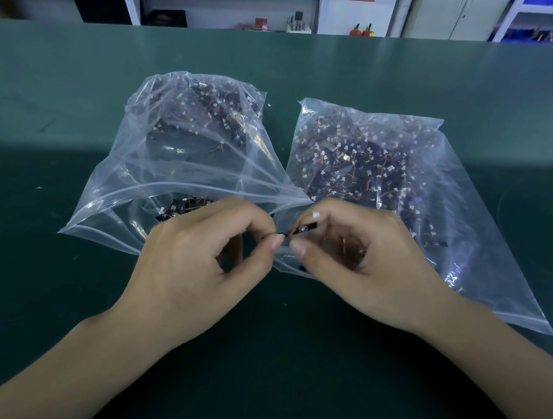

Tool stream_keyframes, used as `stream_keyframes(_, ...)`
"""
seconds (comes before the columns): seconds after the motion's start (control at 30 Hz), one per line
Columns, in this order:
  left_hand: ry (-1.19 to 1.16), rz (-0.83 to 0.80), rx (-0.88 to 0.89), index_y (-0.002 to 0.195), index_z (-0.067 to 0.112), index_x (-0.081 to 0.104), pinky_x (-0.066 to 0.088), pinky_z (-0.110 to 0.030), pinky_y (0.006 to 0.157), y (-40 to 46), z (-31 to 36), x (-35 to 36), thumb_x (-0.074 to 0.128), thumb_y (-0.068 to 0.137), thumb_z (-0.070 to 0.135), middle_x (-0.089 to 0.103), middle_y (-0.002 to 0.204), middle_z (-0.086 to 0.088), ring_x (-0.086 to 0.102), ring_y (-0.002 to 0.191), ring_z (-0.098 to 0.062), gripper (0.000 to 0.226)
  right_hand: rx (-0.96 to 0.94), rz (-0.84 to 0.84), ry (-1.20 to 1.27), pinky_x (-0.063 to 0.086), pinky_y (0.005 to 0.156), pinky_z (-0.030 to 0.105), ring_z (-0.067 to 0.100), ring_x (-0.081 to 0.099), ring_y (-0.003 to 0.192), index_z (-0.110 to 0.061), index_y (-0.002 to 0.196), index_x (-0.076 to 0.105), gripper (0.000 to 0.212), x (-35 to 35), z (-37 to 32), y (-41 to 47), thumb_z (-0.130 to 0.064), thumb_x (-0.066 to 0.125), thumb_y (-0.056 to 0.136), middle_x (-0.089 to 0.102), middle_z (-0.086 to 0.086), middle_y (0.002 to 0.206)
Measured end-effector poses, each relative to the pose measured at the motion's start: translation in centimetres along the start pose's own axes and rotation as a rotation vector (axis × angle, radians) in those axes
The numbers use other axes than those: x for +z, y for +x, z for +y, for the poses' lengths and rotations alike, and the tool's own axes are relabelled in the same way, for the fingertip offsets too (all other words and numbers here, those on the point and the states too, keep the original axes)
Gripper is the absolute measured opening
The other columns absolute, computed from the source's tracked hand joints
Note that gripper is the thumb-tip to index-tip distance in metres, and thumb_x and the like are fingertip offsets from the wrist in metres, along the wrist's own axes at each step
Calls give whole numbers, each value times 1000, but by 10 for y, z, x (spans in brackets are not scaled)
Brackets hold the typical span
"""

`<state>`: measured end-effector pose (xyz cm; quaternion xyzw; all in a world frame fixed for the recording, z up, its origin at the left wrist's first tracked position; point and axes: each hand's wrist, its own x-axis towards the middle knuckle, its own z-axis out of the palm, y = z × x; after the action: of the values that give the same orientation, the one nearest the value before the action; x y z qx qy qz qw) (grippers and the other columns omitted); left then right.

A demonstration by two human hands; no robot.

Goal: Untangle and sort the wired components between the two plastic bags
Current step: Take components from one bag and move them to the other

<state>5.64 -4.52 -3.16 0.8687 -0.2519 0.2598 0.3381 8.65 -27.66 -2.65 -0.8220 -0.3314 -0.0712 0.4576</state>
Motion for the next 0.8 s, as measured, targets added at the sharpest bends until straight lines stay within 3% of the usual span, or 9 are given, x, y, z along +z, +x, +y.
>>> stream_keyframes(0.1, -10, 85, -3, 95, 20, 75, 49, -25, 60, 3, -3, 0, 73, 100, 25, 67, 85, 17, 65, 73, -14, 7, -78, -54, -282, 43, 64, 20, 11, 57, 66, -27, 106, 60, 29, -7, 4, 0, -42, 76, 87, 57, -16, 80)
stream_keyframes(0.17, -12, 124, -3, 98, 18, 78, 49, -25, 63, 4, -5, -1, 74, 100, 22, 69, 88, 15, 66, 77, -15, 6, -156, -118, -423, 41, 79, 18, 2, 52, 76, -37, 107, 54, 35, -12, 8, 2, -36, 80, 84, 53, -18, 86)
stream_keyframes(0.23, -7, 126, 9, 101, 17, 80, 49, -26, 67, 4, -6, -1, 74, 100, 19, 70, 92, 11, 67, 79, -17, 7, -184, -143, -460, 40, 86, 19, 2, 50, 80, -31, 117, 62, 39, -15, 13, 3, -25, 81, 83, 55, -16, 89)
stream_keyframes(0.4, -2, 87, 66, 110, 14, 82, 51, -29, 69, 3, -6, 0, 71, 101, 13, 72, 99, 6, 68, 79, -18, 14, -141, -48, -290, 52, 66, 29, 17, 62, 71, -25, 111, 65, 29, -15, 17, 3, -13, 74, 86, 64, -12, 87)
stream_keyframes(0.5, 11, 45, 102, 112, 14, 82, 47, -21, 73, 3, -5, 1, 70, 101, 11, 70, 99, 5, 64, 83, -14, 16, -97, -9, -200, 45, 64, 18, 20, 63, 69, -22, 108, 69, 23, -15, 18, 4, -13, 75, 88, 68, -11, 85)
stream_keyframes(0.57, 19, 25, 119, 110, 13, 82, 46, -20, 75, 3, -4, 1, 71, 101, 12, 68, 97, 6, 62, 84, -11, 15, -85, 4, -179, 45, 65, 18, 21, 62, 68, -20, 107, 70, 25, -15, 18, 5, -6, 78, 88, 68, -10, 85)
stream_keyframes(0.8, 78, 47, 124, 98, 17, 85, 54, -33, 67, 2, -7, 2, 80, 95, 18, 72, 92, 9, 68, 84, -13, 5, -135, 32, -150, 43, 66, 16, 20, 60, 67, -18, 103, 71, 22, -16, 17, 6, 0, 77, 90, 68, -13, 85)
